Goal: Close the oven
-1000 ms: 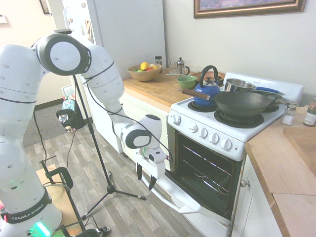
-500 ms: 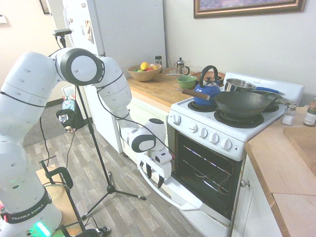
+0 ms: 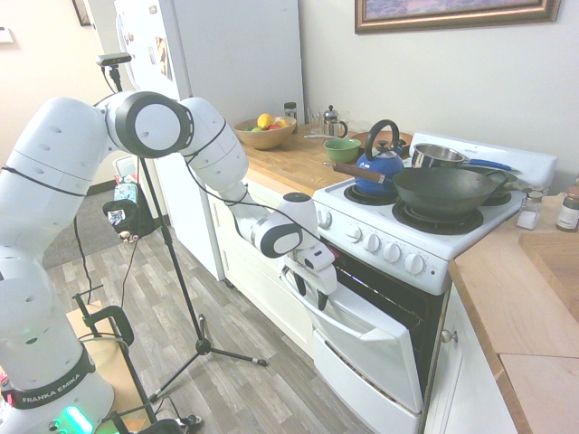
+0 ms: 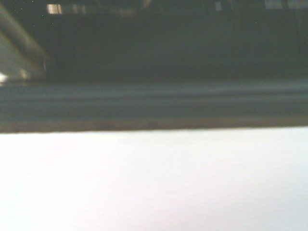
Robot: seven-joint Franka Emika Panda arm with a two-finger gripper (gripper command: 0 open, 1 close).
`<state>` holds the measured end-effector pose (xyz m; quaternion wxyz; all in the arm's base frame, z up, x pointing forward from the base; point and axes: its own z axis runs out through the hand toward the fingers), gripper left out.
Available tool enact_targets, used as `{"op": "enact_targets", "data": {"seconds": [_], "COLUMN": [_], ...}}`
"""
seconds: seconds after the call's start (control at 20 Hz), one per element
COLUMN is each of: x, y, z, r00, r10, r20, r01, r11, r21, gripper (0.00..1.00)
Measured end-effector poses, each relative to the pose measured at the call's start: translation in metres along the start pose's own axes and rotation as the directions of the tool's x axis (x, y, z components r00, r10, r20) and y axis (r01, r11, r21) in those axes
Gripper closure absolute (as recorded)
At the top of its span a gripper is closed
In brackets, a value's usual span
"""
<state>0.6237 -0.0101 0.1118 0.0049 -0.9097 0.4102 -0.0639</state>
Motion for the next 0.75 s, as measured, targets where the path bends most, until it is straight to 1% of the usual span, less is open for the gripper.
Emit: {"op": "enact_targets", "data": {"seconds": [0.2,0.3,0.4,0.5,0.6,0.75], "x": [0.015,0.026,0.037,0.04,0.047,0.045], "y": [-0.048,-0.068,-0.073,-0.053,-0.021,0.035], "z": [-0.012,-0.036,-0.07,-0.095,-0.12,-0.155], "r00": [0.999,0.997,0.994,0.993,0.992,0.993], "r10": [0.017,0.033,0.053,0.075,0.099,0.108], "r20": [-0.033,-0.064,-0.093,-0.09,-0.084,-0.05], "r01": [-0.016,-0.027,-0.04,-0.063,-0.09,-0.108], "r11": [0.999,0.995,0.99,0.989,0.99,0.994], "r21": [0.043,0.091,0.137,0.134,0.104,0.006], "gripper": [0.0,0.0,0.0,0.0,0.0,0.0]}}
